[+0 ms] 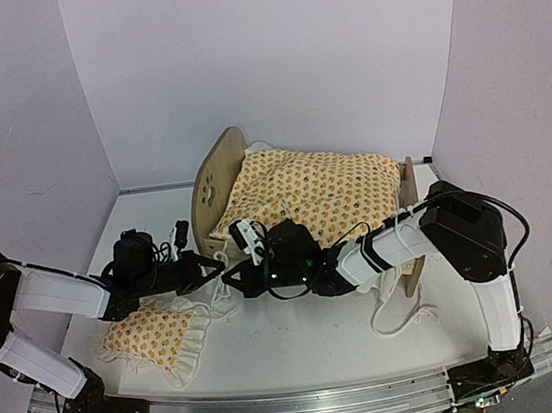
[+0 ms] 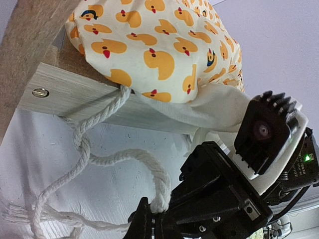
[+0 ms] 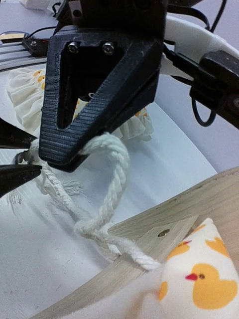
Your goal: Set up the pet bed
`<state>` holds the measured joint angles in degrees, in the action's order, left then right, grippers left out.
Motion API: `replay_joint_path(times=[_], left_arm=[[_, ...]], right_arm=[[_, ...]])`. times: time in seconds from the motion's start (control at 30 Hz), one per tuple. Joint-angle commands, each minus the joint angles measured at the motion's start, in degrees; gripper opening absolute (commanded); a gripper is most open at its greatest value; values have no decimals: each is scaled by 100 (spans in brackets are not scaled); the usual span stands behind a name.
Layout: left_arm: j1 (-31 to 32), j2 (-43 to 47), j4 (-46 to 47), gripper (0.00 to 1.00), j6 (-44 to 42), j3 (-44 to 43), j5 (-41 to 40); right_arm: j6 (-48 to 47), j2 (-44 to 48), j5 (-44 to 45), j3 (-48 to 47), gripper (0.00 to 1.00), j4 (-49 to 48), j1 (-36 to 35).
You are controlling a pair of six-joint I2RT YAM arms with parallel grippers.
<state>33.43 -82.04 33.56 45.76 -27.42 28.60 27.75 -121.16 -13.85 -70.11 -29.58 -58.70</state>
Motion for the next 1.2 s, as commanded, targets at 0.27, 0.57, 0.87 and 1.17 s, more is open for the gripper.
replay_joint_path(times=[0.27,0.57,0.87,1.17], left_arm=[[-56,124,229,0,87,44,100],[-56,302,232,0,-33,12,306],[-52,380,242,0,-64,50,440],[-71,309,238,0,-67,82,322]], right_arm=[[-66,571,301,453,0,-367,-30],[-6,87,-78,148,40,-909,-7],[-15,-50,-72,-20,31,-926,47],[168,311,64,361,0,-1080,51]])
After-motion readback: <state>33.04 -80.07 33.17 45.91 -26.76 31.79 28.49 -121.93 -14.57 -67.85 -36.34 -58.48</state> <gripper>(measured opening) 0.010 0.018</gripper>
